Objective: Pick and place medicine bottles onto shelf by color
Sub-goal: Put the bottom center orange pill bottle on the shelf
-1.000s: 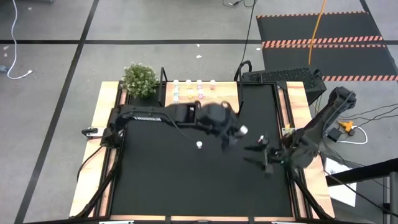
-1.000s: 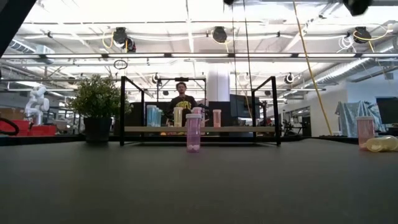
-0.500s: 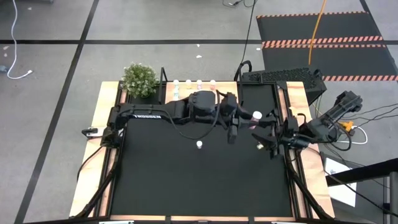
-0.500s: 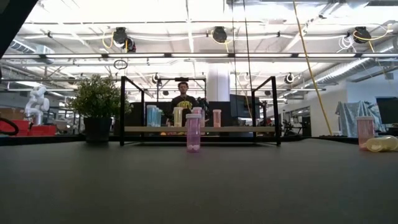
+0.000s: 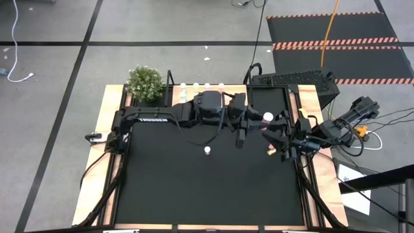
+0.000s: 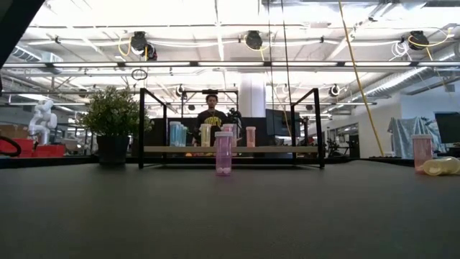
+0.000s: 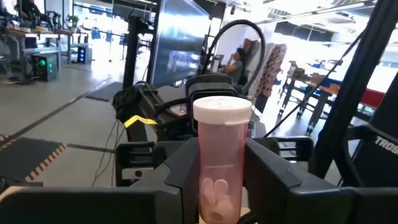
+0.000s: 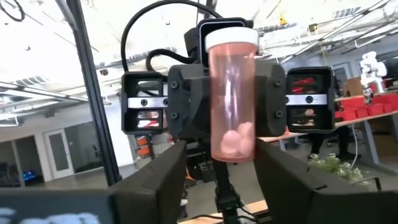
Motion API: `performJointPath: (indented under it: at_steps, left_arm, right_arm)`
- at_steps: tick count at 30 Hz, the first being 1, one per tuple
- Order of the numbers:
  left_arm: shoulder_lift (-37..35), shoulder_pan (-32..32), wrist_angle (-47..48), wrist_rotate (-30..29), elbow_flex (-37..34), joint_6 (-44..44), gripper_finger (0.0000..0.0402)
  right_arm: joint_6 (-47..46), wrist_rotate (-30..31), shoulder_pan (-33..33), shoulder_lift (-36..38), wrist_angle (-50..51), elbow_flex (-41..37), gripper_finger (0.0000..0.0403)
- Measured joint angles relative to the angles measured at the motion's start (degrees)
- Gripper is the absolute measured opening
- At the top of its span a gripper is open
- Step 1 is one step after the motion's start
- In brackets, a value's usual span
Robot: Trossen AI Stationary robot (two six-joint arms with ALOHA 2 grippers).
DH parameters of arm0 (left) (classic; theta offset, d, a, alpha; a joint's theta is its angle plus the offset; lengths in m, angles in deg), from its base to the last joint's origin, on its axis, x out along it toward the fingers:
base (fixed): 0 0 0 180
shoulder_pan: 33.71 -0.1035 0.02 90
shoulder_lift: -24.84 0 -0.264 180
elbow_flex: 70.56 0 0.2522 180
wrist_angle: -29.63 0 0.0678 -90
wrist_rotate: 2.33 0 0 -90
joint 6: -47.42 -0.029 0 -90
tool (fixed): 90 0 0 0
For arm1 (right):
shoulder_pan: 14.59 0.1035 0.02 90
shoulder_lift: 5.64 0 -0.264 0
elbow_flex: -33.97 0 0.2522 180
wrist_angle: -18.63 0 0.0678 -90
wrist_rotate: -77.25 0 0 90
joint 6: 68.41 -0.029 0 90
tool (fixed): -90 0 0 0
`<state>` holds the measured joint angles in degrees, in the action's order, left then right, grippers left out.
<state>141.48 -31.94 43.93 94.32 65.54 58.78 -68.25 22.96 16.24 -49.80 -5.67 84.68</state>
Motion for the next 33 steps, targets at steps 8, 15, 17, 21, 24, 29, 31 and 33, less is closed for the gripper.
performJointPath:
  at_steps: [8,15,17,21,24,29,31,33]
  left_arm:
    - [0.0,0.7,1.4,0.0,0.0,-0.6,0.0113]
    - [0.0,1.0,1.6,0.0,0.0,-0.7,0.0113]
    - [0.0,1.0,1.7,0.0,0.0,-0.1,0.0113]
    - [0.0,1.1,3.1,-1.2,0.0,1.1,0.0113]
    - [0.0,0.8,6.6,-1.8,0.0,2.3,0.0114]
    - [-1.5,-0.8,16.8,-1.9,0.0,3.0,0.0151]
    - [-2.3,-1.2,19.9,-1.9,0.0,1.1,0.0179]
    - [-2.5,-1.6,21.7,-1.9,0.0,0.2,0.0209]
  right_arm:
    - [-1.4,-0.5,-0.2,0.0,0.5,0.0,0.0128]
    - [-3.3,-1.6,-0.1,0.0,1.2,0.0,0.0099]
    - [-3.8,-1.6,-0.2,0.0,1.3,0.0,0.0094]
    - [-3.8,-1.5,-0.2,0.0,2.3,0.0,0.0093]
    - [-2.9,0.0,-0.2,0.1,5.9,0.0,0.0095]
    - [-2.7,6.4,-0.2,0.0,15.2,0.0,0.0095]
    - [-3.2,6.7,-0.2,0.0,18.4,0.0,0.0095]
    - [-3.6,6.9,-0.2,0.0,20.7,0.1,0.0095]
